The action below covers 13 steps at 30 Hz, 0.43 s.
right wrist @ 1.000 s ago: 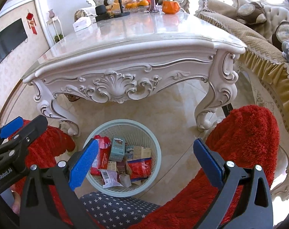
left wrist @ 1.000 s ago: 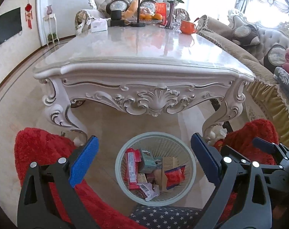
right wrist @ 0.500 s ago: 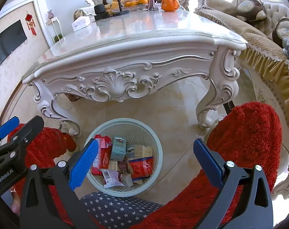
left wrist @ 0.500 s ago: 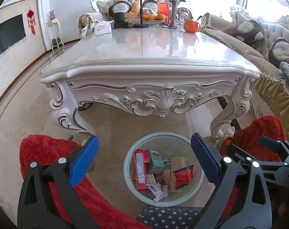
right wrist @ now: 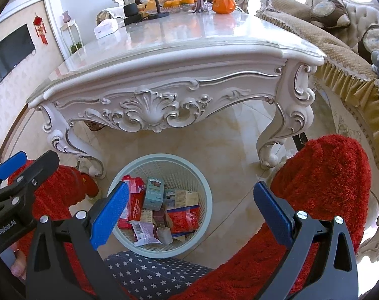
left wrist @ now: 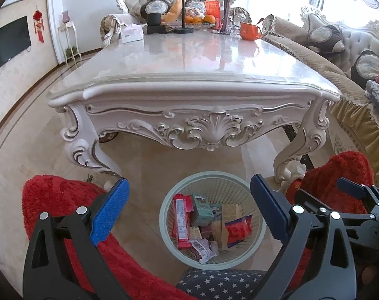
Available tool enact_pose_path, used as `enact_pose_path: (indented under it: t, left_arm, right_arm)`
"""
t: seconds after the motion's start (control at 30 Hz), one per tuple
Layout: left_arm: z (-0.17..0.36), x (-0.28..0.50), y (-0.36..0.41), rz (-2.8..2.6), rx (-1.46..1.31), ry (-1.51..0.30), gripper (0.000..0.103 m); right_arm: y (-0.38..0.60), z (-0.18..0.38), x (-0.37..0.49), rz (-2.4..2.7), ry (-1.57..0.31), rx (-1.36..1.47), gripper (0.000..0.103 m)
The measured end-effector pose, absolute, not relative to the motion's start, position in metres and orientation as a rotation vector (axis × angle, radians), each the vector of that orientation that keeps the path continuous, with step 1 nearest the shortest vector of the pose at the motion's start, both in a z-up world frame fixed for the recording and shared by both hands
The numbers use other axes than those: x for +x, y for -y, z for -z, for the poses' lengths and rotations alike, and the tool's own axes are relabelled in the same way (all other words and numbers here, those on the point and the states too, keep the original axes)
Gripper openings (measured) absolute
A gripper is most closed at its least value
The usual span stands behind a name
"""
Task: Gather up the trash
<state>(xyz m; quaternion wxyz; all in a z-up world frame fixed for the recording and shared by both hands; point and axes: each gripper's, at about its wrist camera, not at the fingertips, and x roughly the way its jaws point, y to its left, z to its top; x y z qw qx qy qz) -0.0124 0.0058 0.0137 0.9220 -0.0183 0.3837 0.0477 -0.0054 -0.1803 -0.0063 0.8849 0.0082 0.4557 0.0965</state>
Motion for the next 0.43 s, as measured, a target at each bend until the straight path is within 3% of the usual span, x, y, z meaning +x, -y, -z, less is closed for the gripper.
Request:
enact_pose_path:
  t: [0.43]
  left_arm:
    - [-0.0113,-0.0115,0.0028,-0.033,-0.034,-0.788,0.094]
  right_arm:
    - [0.1813,0.0120,-0.0017,-0.207,-0.970,0.008,0.095]
